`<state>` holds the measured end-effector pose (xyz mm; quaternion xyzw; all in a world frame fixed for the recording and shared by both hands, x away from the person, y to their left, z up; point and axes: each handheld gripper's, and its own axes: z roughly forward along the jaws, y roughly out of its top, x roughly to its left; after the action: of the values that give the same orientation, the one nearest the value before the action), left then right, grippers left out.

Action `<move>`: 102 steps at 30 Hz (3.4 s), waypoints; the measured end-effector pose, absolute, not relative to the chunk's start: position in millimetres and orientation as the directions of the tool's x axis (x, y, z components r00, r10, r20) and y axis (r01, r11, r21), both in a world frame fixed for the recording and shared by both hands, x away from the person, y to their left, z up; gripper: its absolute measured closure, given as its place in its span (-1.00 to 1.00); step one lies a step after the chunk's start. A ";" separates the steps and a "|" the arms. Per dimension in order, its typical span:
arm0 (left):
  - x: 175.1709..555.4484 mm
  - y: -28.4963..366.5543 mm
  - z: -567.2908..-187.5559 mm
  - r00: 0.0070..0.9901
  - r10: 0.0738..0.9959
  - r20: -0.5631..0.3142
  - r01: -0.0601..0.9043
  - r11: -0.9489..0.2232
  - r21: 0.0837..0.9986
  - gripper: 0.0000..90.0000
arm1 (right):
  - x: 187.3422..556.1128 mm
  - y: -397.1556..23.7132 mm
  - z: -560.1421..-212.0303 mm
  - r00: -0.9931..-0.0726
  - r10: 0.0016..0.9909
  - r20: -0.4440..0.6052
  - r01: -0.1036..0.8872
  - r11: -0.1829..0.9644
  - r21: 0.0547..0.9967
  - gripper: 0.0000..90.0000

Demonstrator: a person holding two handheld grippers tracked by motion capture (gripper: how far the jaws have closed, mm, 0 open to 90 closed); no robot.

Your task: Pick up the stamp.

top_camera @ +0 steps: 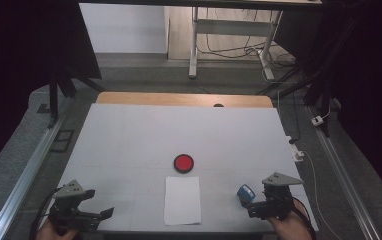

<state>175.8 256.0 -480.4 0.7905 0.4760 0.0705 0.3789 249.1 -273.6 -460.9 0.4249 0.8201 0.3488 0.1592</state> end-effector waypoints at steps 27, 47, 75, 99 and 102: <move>175.2 256.8 -479.4 0.524 0.834 -0.172 0.674 -0.282 0.683 -0.91 | 279.7 -265.8 -480.1 -0.633 0.773 -0.043 0.594 0.521 0.613 -1.00; 177.3 256.2 -480.9 0.549 0.814 -0.191 0.680 -0.302 0.668 -0.90 | 280.4 -266.2 -477.6 -0.665 0.746 -0.039 0.604 0.568 0.559 -0.03; 177.1 256.6 -480.9 0.540 0.819 -0.192 0.683 -0.294 0.669 -0.91 | 278.3 -267.0 -469.6 -0.724 0.689 -0.019 0.560 0.604 0.566 0.56; 178.6 257.0 -481.3 0.552 0.808 -0.207 0.687 -0.299 0.663 -0.93 | 280.2 -257.4 -444.8 -0.818 0.575 0.033 0.432 0.575 0.695 0.56; 178.7 257.1 -481.4 0.552 0.807 -0.210 0.688 -0.298 0.662 -0.93 | 281.2 -252.2 -441.2 -0.833 0.552 0.046 0.417 0.570 0.708 0.56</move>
<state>178.7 257.1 -481.4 0.8014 0.4664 0.0814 0.3656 281.2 -252.2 -441.2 0.2748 0.8813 0.3735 0.0905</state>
